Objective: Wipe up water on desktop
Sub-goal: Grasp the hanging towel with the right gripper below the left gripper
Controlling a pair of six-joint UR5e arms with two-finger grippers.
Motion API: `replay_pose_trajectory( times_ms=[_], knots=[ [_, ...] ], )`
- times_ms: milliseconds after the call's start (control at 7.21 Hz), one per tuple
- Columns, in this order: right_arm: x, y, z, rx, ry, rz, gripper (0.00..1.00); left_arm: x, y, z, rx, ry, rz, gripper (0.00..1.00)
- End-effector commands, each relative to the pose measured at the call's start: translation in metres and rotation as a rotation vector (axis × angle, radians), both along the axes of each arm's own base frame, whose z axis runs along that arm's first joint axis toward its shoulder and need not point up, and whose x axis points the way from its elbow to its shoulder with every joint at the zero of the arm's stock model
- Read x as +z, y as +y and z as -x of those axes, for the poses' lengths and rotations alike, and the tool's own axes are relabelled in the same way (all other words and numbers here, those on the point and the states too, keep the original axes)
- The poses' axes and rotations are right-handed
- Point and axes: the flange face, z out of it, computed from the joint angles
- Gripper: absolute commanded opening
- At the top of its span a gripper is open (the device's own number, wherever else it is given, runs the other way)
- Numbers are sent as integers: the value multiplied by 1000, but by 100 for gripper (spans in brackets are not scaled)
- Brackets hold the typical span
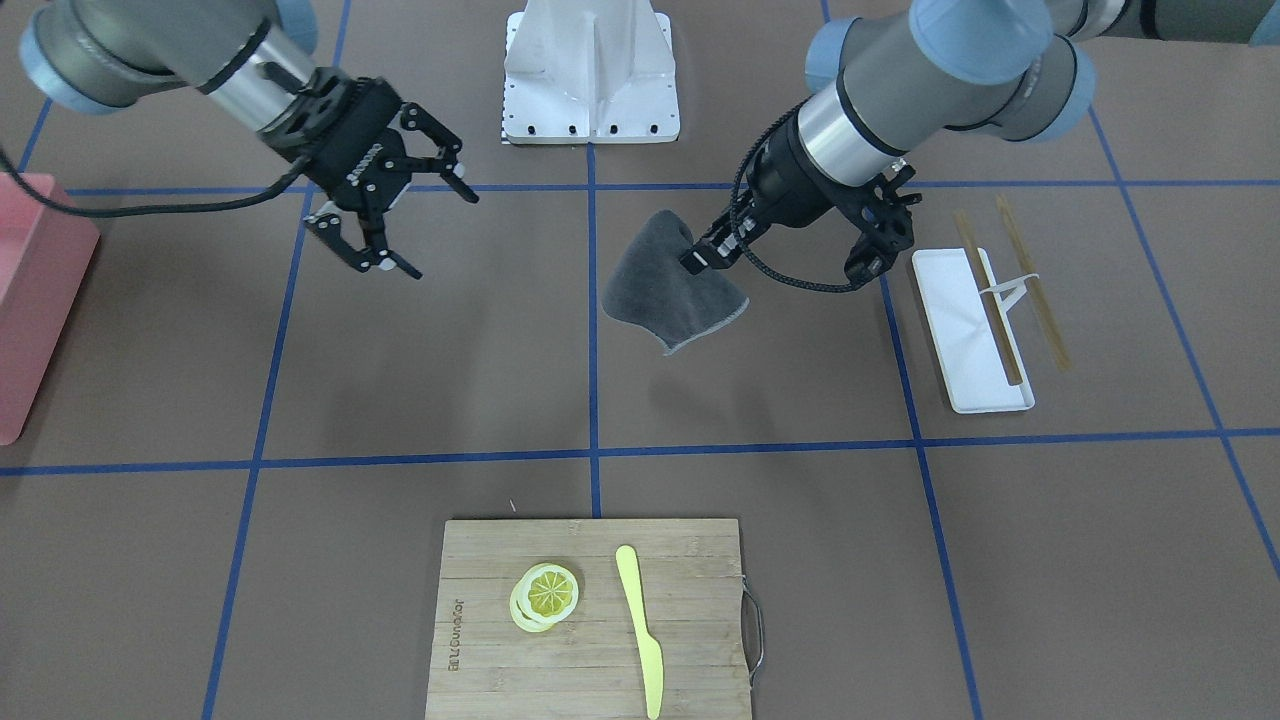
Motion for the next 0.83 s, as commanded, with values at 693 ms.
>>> replay_pose_trajectory(
  times_ms=[693],
  knots=[
    [-7,34,41,21,-26,-14,99,-34,39,-70,82,14,53,0]
  ],
)
